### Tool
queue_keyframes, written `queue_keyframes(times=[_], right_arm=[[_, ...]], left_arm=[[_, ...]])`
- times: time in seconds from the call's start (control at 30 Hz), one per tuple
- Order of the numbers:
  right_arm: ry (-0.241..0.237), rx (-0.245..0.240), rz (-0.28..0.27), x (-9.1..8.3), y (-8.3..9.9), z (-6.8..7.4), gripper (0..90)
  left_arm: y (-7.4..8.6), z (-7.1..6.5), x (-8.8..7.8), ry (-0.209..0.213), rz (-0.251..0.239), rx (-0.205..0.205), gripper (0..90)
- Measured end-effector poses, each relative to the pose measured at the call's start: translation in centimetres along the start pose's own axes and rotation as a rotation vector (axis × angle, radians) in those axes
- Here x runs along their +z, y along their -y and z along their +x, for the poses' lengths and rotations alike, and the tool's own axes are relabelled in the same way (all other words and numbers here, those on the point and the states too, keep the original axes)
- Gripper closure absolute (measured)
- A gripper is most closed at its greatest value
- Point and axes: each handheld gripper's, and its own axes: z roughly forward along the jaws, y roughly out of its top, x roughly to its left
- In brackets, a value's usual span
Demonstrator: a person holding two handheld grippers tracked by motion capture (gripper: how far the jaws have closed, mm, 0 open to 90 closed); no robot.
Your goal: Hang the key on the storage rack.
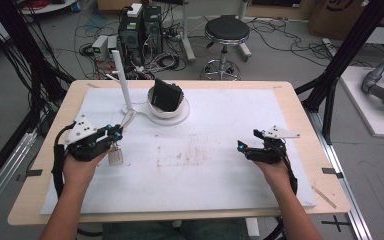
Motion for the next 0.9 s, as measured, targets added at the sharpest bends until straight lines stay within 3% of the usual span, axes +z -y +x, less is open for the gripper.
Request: queue_keyframes(times=[0.13, 0.47, 0.77, 0.9], right_arm=[[0.003, 0.007, 0.001, -0.1, 0.0, 0.0, 19.7], [-0.005, -0.002, -0.012, -0.2, -0.1, 0.0, 19.7], [-0.016, 0.007, -0.012, -0.2, 0.0, -0.1, 19.7], [-0.017, 0.008, -0.012, -0.2, 0.0, -0.1, 19.7]], left_arm=[[-1.3, 1.0, 0.1, -0.068, -0.045, -0.017, 81.5], [-3.9, 2.9, 1.8, -0.147, -0.065, -0.023, 81.5], [-5.0, 4.6, 3.2, -0.218, -0.054, -0.038, 81.4], [-5.4, 5.1, 3.6, -0.253, -0.041, -0.023, 81.4]])
